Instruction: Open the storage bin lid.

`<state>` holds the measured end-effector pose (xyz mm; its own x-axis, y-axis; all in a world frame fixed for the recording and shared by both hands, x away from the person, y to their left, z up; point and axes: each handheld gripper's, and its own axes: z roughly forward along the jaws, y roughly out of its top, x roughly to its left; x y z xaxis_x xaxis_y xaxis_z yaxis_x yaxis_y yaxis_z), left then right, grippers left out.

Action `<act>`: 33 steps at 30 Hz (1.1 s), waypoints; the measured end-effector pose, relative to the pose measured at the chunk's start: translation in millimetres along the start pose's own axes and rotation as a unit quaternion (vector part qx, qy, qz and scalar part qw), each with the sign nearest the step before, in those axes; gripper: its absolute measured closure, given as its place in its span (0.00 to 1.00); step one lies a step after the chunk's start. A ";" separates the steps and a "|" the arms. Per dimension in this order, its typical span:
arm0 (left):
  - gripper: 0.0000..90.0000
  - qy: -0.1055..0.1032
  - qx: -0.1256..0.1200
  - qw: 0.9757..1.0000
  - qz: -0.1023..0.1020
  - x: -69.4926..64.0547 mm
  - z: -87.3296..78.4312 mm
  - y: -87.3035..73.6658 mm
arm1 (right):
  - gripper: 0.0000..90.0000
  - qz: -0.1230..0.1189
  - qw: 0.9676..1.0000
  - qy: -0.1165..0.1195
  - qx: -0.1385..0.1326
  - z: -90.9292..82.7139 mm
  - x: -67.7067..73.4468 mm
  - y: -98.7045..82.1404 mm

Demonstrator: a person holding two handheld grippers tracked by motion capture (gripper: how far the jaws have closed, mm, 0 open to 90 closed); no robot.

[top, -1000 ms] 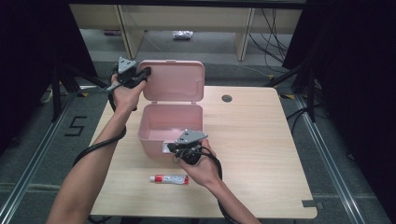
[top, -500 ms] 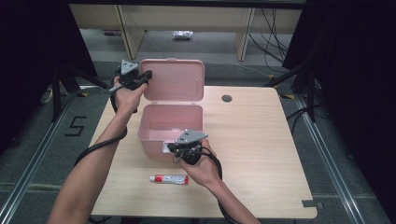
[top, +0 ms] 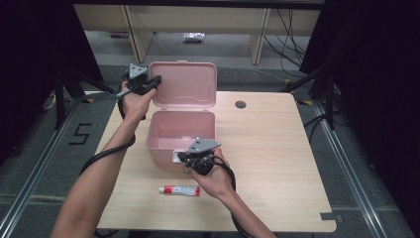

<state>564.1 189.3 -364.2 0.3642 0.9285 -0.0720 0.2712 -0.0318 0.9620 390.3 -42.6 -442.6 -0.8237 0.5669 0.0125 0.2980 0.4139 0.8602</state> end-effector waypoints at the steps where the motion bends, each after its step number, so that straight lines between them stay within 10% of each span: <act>1: 1.00 0.000 -0.001 1.000 0.000 -0.3 0.0 0.0 | 1.00 0.000 1.000 0.001 0.000 0.2 -0.1 0.0; 33: 0.97 -0.041 0.007 0.999 0.015 -16.0 -40.0 -9.3 | 1.00 0.005 1.000 0.006 0.008 0.5 -1.3 1.5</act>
<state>520.2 189.6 -361.5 0.4439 0.8938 -0.0644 0.2718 -0.0658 0.9601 392.0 -42.4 -441.6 -0.8266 0.5621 0.0279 0.3139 0.4194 0.8518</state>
